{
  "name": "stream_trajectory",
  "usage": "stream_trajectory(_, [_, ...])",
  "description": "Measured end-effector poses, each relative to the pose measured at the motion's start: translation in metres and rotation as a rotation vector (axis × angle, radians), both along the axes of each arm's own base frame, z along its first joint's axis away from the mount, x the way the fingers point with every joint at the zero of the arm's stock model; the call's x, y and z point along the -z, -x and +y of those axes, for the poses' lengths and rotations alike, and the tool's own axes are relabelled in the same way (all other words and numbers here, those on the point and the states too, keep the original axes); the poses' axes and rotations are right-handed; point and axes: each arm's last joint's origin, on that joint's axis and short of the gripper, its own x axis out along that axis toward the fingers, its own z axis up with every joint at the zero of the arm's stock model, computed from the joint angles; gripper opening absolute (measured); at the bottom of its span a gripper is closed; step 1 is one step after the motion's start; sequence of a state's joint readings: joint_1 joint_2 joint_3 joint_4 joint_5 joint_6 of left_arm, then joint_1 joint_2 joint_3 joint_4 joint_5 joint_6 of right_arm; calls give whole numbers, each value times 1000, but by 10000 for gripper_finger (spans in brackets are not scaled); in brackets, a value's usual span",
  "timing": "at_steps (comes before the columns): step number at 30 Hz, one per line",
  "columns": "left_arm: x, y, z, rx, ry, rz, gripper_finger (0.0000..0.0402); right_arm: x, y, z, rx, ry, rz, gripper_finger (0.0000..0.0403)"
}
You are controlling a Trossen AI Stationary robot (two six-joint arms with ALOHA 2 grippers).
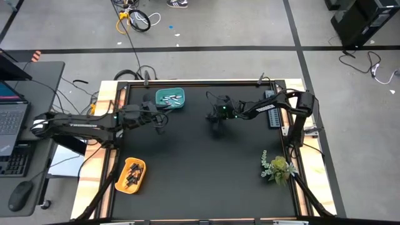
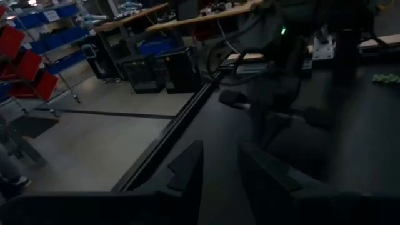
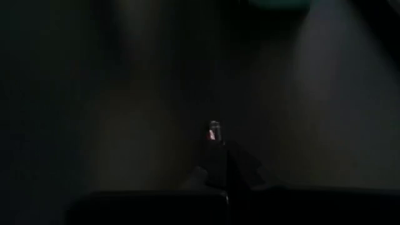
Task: Sort batteries
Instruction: Put the silver battery into the green bin
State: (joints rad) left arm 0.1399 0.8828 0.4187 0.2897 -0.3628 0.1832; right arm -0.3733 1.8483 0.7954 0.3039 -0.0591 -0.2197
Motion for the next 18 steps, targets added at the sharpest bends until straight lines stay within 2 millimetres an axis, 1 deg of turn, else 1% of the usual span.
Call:
stream_trajectory(3, [-4, 11, -2, -5, 0, 16, 115, -12, -11, 0, -4, -7, -55, 7])
stream_trajectory(4, [-4, 13, -2, -5, 2, 29, 115, -15, -16, 2, -7, -9, -64, 7])
stream_trajectory(7, [-1, 18, -3, -22, 4, 68, 115, -31, -34, 7, -31, 5, -112, 6])
stream_trajectory(9, [5, 20, -3, -27, 3, 74, 115, -45, -46, 10, -50, 15, -141, 5])
stream_trajectory(12, [20, 22, -3, -27, 1, 66, 115, -63, -59, 12, -59, 15, -130, 4])
stream_trajectory(15, [33, 25, -4, -29, 15, 63, 115, -75, -63, 7, -45, 20, -135, 1])
stream_trajectory(18, [42, 28, -4, -35, 46, 72, 115, -76, -58, -10, -14, 42, -134, 12])
